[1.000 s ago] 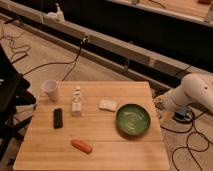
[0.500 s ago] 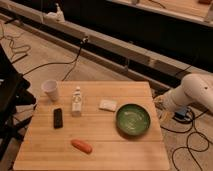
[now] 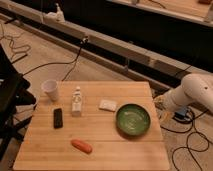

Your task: Place the pepper in the ceramic bowl

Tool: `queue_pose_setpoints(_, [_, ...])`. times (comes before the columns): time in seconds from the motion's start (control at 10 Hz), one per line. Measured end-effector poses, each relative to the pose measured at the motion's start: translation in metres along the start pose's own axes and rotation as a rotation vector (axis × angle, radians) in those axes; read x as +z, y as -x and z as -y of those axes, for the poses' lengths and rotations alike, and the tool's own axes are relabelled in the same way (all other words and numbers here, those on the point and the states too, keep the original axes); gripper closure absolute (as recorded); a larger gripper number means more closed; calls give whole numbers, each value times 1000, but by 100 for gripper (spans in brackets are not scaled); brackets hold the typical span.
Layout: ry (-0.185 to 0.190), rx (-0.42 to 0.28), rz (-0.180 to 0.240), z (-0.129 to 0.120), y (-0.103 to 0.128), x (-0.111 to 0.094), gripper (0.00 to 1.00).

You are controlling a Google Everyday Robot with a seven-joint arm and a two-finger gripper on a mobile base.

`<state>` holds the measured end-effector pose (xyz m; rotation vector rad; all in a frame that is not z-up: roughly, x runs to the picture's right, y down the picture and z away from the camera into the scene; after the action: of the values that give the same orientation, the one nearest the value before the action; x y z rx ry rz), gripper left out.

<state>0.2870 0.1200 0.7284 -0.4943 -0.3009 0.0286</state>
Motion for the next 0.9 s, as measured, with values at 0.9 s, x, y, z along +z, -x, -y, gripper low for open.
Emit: queue_pose_setpoints(0.9, [53,-507,-18,33,127,5,33])
